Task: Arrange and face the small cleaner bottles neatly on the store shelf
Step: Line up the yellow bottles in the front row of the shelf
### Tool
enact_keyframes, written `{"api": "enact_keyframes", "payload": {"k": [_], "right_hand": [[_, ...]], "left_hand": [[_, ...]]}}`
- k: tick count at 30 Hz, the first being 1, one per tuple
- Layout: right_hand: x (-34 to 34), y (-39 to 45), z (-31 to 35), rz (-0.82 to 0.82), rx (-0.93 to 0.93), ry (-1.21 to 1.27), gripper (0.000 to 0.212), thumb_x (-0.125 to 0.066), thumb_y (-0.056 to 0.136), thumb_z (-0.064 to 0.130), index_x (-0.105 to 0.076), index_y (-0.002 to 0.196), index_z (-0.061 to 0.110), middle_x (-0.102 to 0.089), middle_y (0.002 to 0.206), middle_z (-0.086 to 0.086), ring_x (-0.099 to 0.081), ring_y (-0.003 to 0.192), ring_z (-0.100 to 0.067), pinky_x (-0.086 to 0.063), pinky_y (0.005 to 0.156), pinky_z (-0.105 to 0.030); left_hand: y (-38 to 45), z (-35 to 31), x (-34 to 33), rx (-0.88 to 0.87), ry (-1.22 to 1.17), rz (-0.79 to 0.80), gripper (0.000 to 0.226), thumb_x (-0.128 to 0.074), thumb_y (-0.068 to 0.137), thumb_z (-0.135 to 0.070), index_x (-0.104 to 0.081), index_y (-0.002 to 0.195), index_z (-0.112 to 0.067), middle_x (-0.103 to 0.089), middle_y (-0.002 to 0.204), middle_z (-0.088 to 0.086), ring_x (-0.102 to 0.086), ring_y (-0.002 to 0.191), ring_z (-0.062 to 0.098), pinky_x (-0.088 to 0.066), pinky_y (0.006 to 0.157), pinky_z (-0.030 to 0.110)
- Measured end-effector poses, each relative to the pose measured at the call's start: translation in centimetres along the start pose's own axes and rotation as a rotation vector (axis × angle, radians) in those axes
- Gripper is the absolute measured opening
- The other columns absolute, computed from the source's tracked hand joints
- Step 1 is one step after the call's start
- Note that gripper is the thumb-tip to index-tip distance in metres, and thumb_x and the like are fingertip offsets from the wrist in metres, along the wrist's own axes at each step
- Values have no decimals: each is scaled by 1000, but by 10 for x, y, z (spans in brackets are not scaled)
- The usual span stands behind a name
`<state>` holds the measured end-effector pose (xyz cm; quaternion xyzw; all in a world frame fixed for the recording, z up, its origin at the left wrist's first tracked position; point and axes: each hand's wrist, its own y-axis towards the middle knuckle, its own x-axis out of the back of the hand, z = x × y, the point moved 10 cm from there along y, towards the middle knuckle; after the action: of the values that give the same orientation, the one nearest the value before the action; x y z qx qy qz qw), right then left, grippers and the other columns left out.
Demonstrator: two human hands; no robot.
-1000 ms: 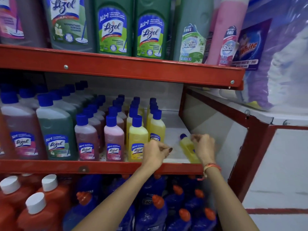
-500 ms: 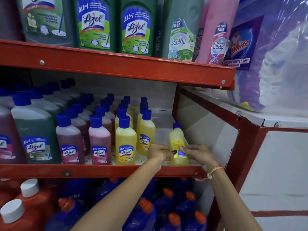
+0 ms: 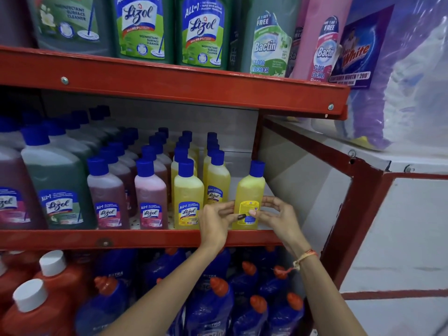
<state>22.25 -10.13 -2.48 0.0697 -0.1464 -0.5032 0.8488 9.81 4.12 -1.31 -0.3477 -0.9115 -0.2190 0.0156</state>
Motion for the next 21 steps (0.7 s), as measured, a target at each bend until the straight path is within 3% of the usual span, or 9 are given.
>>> {"api": "enact_keyframes", "payload": {"k": [3,6,8,11,14,18,21], "right_hand": [[2,-6,2,-89,-5,45,51,-87,62,23,-66,106,11,-72,105,-4,-71,91,-8,-55,75,-17],[8,-27,20,-382,54,-56,68,-86,56,45,-62,113,17,-67,108,5,-63,99,-8,-48,72,-8],[-1,-43,38,-524,134,-130,74,-83,56,54,-57,115,18,-59,111,6,-57,100,-8,-47,78,-15],[-16,-56,54,-698,192,-189,77,-82,55,55,-53,115,16,-51,111,3,-52,101,-15,-46,84,-27],[-18,-59,52,-793,149,-145,78,-85,56,47,-50,116,12,-46,110,1,-52,98,-18,-41,79,-24],[-11,-59,52,-795,159,-125,65,-85,58,40,-52,108,14,-51,104,4,-54,91,-10,-39,74,-16],[-7,-52,46,-717,152,-101,62,-84,58,35,-55,110,17,-60,106,7,-59,92,-6,-51,80,-25]], "left_hand": [[0,2,0,-25,-26,5,29,-71,74,-12,-70,103,-11,-75,98,8,-67,81,6,-54,73,15],[5,15,-4,15,-36,14,34,-45,91,-39,-66,108,-19,-74,99,9,-68,90,18,-55,85,40],[8,27,-12,108,-70,58,42,-34,92,-44,-65,102,-16,-72,98,11,-67,94,23,-52,89,49],[8,20,-30,207,-193,179,44,-34,94,-41,-66,91,-11,-71,97,12,-66,96,23,-52,91,45],[11,22,-37,283,-301,209,36,-39,95,-33,-65,84,-10,-68,92,12,-62,90,24,-49,85,40],[13,29,-38,340,-427,219,25,-48,92,-21,-67,81,-11,-65,90,14,-60,88,26,-50,85,40],[14,28,-43,325,-463,247,20,-51,91,-17,-69,89,-7,-68,90,12,-64,81,18,-54,71,24]]}}
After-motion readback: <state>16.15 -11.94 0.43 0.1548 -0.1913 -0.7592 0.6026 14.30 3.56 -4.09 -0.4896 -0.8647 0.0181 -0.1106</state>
